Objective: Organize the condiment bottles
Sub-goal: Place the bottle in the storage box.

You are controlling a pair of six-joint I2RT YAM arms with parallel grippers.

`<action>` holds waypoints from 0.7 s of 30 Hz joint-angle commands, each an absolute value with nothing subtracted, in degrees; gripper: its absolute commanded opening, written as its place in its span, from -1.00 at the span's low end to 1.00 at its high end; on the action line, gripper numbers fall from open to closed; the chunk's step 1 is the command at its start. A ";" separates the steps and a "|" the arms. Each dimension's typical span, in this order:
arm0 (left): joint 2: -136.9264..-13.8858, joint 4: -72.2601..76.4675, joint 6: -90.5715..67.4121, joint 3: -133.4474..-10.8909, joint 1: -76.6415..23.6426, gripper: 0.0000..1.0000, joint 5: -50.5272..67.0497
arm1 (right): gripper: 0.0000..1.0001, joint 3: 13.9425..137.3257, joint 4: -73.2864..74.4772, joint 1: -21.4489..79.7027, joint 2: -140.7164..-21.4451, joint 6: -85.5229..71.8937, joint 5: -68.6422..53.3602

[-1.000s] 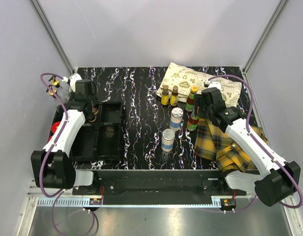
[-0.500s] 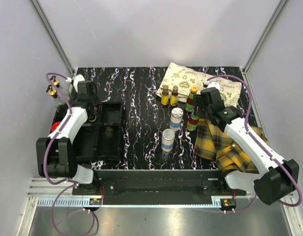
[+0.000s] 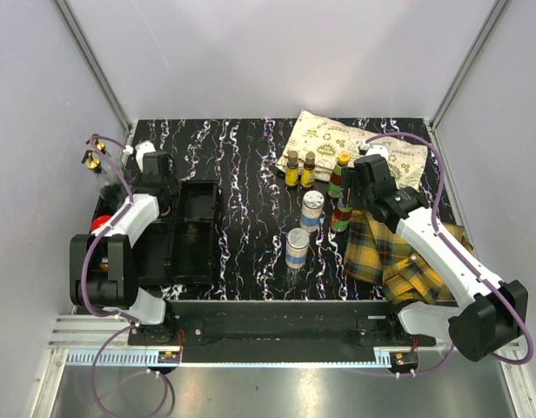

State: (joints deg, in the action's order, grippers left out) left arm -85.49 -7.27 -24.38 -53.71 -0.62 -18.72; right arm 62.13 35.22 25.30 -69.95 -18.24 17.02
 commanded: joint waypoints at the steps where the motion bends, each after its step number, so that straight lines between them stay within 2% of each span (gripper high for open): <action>1: -85.25 1.57 -24.26 -51.25 -0.18 -1.00 -17.75 | 0.48 63.72 33.75 25.66 -69.87 -18.19 17.93; 13: -84.99 6.51 -23.38 -48.25 0.00 -0.99 -17.05 | 0.49 63.37 34.01 25.75 -69.43 -18.19 17.84; 18: -84.20 5.45 -23.47 -48.08 0.00 -0.49 -16.61 | 0.49 63.37 34.01 25.66 -69.35 -18.37 17.84; 20: -83.76 5.27 -23.47 -47.90 -0.09 -0.42 -16.61 | 0.49 63.37 34.01 25.66 -69.43 -18.37 17.75; 21: -83.32 5.01 -23.29 -47.90 -0.09 -0.32 -16.70 | 0.49 63.28 34.01 25.66 -69.43 -18.37 17.75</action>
State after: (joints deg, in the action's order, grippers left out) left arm -85.54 3.22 -23.94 -48.69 -0.36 -17.72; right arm 62.13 35.20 25.30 -69.95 -18.26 17.02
